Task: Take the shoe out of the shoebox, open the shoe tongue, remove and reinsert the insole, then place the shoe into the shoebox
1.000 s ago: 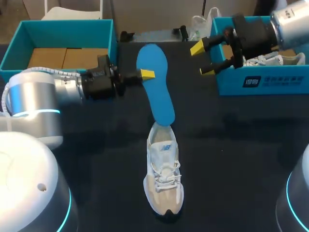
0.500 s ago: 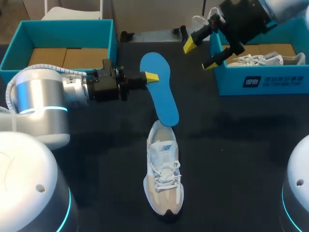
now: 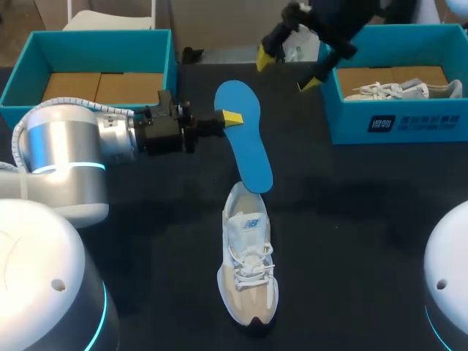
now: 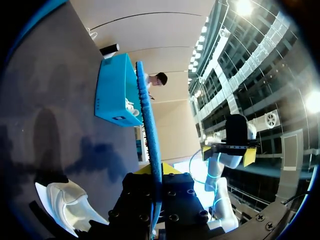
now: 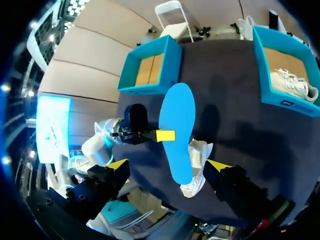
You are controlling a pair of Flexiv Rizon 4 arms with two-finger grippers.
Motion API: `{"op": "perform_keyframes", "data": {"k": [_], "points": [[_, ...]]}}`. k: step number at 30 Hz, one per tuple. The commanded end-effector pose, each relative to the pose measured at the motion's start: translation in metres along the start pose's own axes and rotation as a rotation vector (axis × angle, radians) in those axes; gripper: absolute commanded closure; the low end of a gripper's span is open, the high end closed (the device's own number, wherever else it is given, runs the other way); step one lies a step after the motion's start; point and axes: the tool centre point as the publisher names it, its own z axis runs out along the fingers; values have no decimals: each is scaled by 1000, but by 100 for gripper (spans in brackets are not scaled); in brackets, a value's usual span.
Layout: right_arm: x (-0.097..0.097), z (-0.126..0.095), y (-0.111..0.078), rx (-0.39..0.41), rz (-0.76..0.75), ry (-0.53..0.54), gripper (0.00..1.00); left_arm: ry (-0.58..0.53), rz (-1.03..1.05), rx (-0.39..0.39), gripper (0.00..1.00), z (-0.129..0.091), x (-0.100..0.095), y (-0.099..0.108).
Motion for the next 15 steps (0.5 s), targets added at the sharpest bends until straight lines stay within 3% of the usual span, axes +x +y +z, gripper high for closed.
{"op": "perform_keyframes", "data": {"k": [1,15], "points": [[15,3,-2,-11,-6,-380,0,-2,0,-2,100,0,0,0],[51,30,-3,64,15,-590,0,-2,0,-2,100,0,0,0]]}}
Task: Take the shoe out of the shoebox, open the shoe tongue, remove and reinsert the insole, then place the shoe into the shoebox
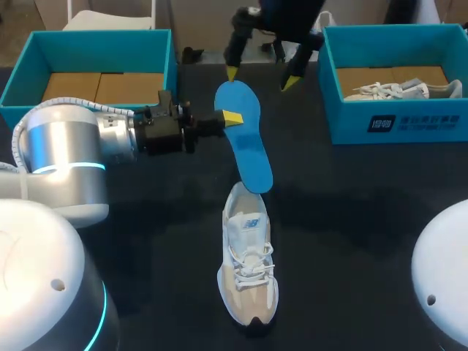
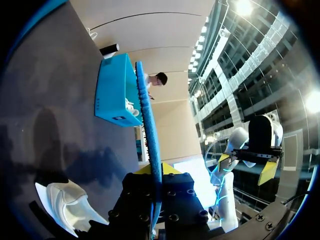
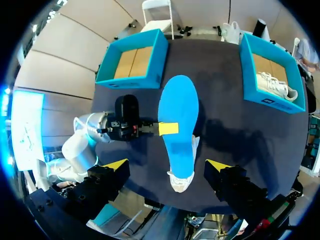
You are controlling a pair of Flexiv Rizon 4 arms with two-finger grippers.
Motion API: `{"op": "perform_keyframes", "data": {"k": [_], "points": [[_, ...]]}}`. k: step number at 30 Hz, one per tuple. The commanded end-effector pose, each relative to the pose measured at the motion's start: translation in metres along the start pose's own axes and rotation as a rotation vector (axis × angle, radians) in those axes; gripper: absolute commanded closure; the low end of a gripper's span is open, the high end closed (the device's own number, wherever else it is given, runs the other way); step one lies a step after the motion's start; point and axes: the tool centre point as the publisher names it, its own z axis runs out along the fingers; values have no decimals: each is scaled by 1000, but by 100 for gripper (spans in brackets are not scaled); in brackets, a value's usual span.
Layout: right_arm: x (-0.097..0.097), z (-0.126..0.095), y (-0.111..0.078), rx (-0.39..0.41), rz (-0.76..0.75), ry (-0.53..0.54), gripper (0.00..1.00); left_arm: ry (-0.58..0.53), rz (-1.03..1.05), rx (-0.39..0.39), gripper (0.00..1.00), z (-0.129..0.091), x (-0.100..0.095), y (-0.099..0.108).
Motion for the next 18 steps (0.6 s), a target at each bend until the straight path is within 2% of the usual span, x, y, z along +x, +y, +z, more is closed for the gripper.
{"op": "perform_keyframes", "data": {"k": [1,6,13,16,18], "points": [[17,9,8,24,7,-321,0,-2,0,-2,100,0,0,0],[21,19,10,29,15,-327,0,-2,0,-2,100,0,0,0],[29,18,5,-4,45,-348,0,-2,0,-2,100,0,0,0],[29,17,3,-14,56,-315,0,-2,0,-2,100,0,0,0],[25,15,4,-7,64,-251,0,-2,0,-2,100,0,0,0]]}}
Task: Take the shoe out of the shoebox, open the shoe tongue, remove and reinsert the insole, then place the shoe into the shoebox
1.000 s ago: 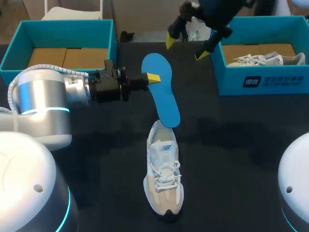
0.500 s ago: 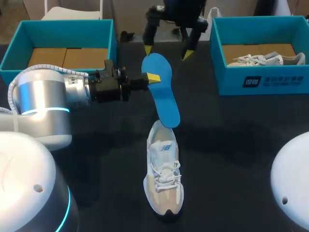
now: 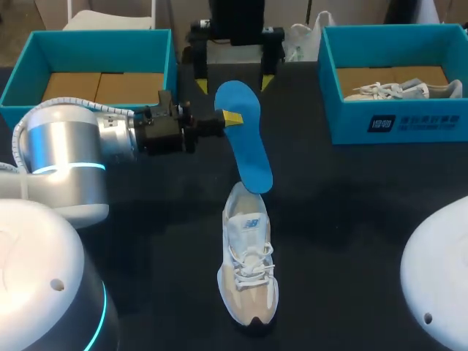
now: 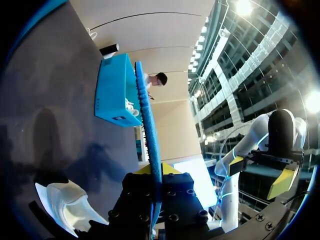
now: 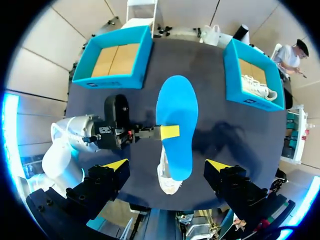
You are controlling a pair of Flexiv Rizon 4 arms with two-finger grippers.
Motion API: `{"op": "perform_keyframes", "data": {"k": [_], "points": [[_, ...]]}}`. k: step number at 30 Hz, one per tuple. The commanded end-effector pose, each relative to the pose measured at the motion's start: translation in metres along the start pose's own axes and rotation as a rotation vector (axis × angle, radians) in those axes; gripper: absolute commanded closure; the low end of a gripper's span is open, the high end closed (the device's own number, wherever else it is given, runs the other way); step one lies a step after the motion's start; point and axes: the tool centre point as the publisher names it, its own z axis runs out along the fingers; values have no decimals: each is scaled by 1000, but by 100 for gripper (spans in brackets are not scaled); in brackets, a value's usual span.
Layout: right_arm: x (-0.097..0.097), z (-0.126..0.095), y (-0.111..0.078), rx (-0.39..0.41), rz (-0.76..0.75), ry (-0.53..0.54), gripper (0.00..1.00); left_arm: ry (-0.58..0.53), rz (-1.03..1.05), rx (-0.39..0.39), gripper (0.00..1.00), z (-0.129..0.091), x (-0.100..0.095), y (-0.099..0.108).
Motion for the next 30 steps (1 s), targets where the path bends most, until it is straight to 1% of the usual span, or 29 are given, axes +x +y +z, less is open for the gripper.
{"op": "perform_keyframes", "data": {"k": [1,2,3,4,5,6,7,9,10,11,12,13,15,16,17,19,21,22,24,27,29,30], "points": [[-6,-3,0,18,27,35,0,-2,0,-2,100,0,0,0],[-7,-2,0,22,20,47,0,-2,0,-2,100,0,0,0],[-9,-2,3,50,10,103,0,-2,0,-2,100,0,0,0],[-11,-2,4,35,13,104,0,-2,0,-2,100,0,0,0],[-13,-3,4,37,7,137,0,-2,0,-2,100,0,0,0],[-17,-3,5,45,17,193,0,-2,0,-2,100,0,0,0],[-20,-3,4,26,12,216,0,-2,0,-2,100,0,0,0],[-28,-2,3,25,48,295,0,-2,0,-2,100,0,0,0],[-31,-2,2,6,40,319,0,-2,0,-2,100,0,0,0],[-34,-2,0,5,48,357,0,-2,0,-2,100,0,0,0],[-38,-2,0,11,66,404,0,-2,0,-2,100,0,0,0],[-41,-1,0,-10,47,466,0,-2,0,-2,100,0,0,0],[-47,2,1,11,59,568,0,-2,0,-2,100,0,0,0],[-50,3,0,-19,48,622,0,-2,0,-2,100,0,0,0],[-52,3,0,0,69,665,0,-2,0,-2,100,0,0,0],[-56,4,0,-8,74,737,0,-2,0,-2,100,0,0,0],[-58,4,-1,12,99,773,0,-2,0,-2,100,0,0,0],[-58,5,-2,5,93,800,0,-2,0,-2,100,0,0,0],[-58,9,-3,36,119,817,0,-2,0,-2,100,0,0,0],[-57,16,-3,46,104,873,0,-2,0,-2,100,0,0,0],[-57,20,-3,43,91,930,0,-2,0,-2,100,0,0,0],[-56,21,-3,57,98,931,0,-2,0,-2,100,0,0,0]]}}
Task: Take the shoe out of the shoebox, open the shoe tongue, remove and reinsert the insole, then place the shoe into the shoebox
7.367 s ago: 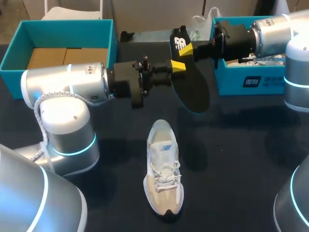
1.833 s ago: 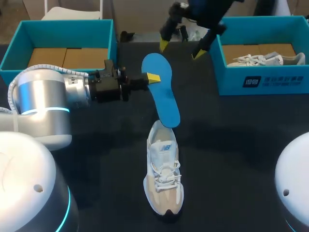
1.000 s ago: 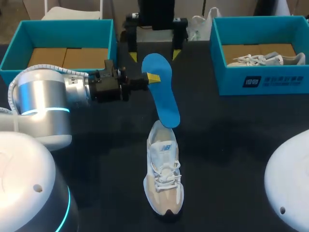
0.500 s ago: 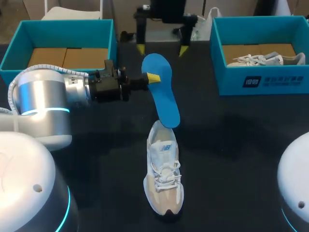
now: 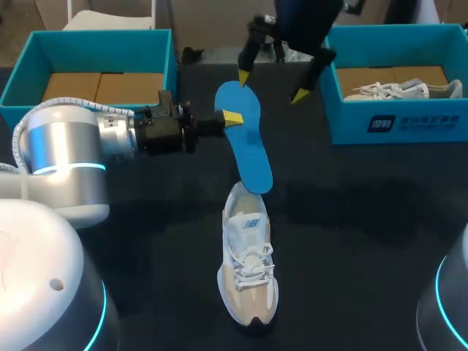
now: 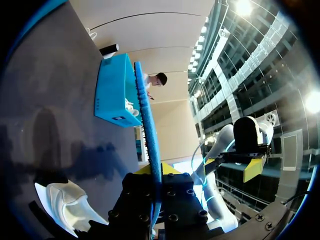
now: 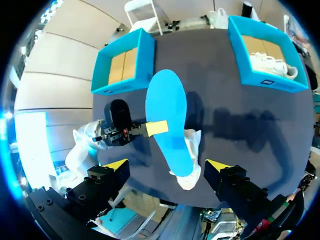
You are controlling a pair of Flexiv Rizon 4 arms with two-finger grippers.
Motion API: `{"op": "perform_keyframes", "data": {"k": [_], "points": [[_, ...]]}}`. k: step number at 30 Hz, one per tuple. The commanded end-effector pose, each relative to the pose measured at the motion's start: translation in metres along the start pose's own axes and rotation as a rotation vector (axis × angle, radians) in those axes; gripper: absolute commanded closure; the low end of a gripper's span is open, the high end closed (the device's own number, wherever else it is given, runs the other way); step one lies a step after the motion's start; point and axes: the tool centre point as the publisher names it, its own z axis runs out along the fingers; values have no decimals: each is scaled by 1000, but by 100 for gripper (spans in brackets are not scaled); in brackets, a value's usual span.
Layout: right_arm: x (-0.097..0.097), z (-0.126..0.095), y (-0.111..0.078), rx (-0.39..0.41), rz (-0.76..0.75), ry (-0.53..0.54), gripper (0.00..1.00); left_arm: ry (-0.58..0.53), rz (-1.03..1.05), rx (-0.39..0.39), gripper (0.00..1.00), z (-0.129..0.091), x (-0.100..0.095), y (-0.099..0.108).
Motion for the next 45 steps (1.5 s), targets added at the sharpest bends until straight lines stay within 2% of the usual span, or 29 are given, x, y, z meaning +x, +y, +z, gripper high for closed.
{"op": "perform_keyframes", "data": {"k": [1,18,32,38,42,45], "points": [[-8,11,3,15,-2,551,0,-2,0,-2,100,-1,0,0],[-18,36,12,-2,-1,717,0,-2,0,-2,100,-1,0,0],[-23,42,19,-6,2,746,0,-2,0,-2,100,-1,0,0],[-25,43,23,-11,-7,752,0,5,80,-20,100,-14,5,-7],[-28,44,24,-12,-6,760,0,-4,195,-42,100,-24,6,-12],[-28,44,24,-12,-6,771,0,5,300,-26,100,-31,7,-19]]}}
